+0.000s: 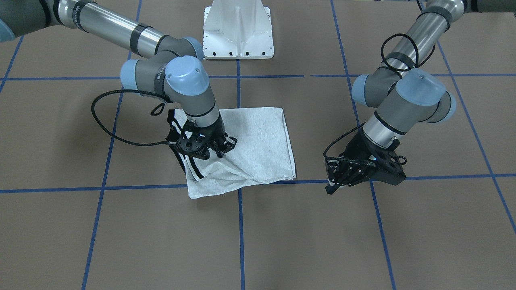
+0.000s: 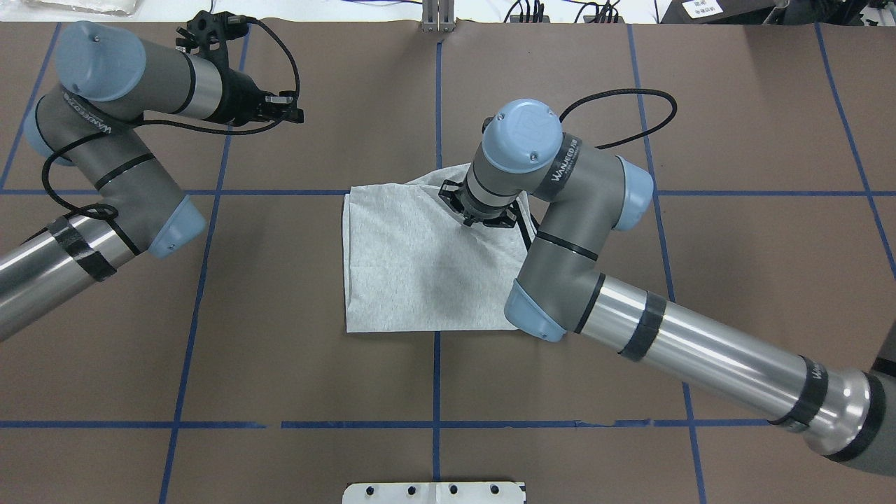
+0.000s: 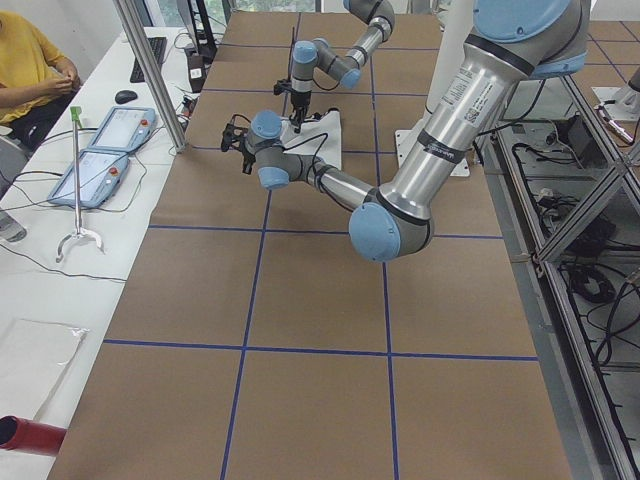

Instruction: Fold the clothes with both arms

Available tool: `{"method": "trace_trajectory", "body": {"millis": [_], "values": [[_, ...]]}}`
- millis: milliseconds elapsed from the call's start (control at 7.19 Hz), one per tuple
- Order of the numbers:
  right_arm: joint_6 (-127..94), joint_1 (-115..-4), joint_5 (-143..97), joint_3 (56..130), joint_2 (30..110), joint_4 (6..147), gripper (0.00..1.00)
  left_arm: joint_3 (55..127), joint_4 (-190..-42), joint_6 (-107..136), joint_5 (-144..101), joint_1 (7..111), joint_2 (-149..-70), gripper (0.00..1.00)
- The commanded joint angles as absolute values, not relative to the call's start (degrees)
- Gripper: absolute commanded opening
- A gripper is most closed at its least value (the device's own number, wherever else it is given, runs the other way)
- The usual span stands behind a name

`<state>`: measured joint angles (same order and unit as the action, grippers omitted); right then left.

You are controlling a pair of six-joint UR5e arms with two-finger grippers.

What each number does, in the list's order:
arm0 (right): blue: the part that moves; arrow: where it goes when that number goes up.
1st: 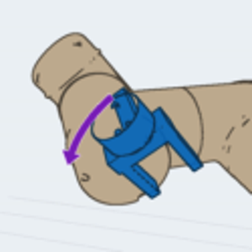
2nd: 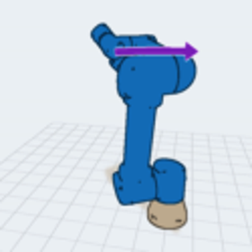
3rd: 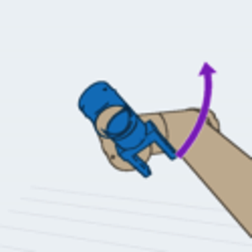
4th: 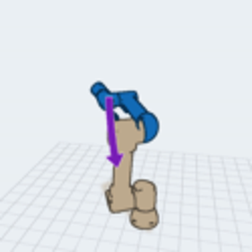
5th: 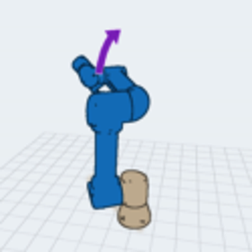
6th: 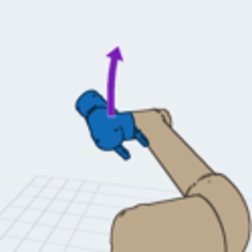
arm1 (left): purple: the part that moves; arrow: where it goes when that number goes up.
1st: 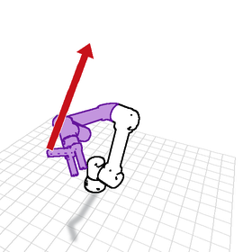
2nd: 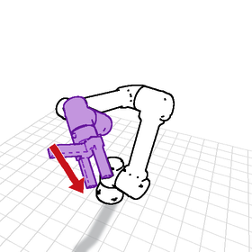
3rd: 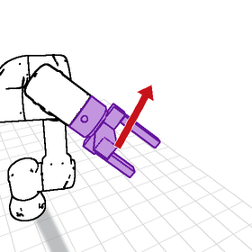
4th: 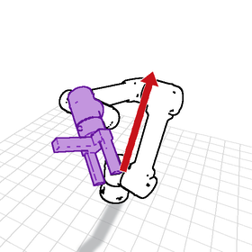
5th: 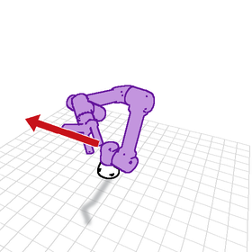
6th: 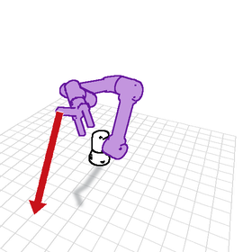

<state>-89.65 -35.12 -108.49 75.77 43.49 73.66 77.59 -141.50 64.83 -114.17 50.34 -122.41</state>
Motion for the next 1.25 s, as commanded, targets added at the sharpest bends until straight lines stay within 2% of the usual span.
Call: {"method": "trace_trajectory", "body": {"millis": [0,139,417,695,834,973,1112], "values": [[-83.1,-41.3,-110.5,64.4,38.7,70.9,0.00,77.6,-141.5,65.0,-114.2,50.3,-122.1,0.00],[-80.6,-44.4,-111.4,60.9,38.5,69.3,0.00,77.6,-141.5,65.0,-114.2,50.2,-122.1,0.00],[-77.0,-49.5,-116.4,59.9,38.7,69.4,0.00,77.6,-141.6,65.0,-114.1,50.2,-122.0,0.00],[-76.4,-51.0,-118.5,60.9,40.3,69.5,0.00,77.7,-141.7,64.8,-114.1,50.3,-120.5,0.00],[-74.4,-52.4,-120.0,65.0,44.8,69.8,0.00,78.4,-141.6,64.3,-114.1,50.6,-119.4,0.00],[-71.0,-54.5,-122.2,70.3,50.5,70.2,0.05,81.4,-141.6,64.2,-114.3,50.7,-115.7,0.00],[-68.8,-56.6,-123.5,76.1,56.5,70.4,0.26,84.2,-141.5,64.1,-115.9,51.6,-112.9,0.00]]}}
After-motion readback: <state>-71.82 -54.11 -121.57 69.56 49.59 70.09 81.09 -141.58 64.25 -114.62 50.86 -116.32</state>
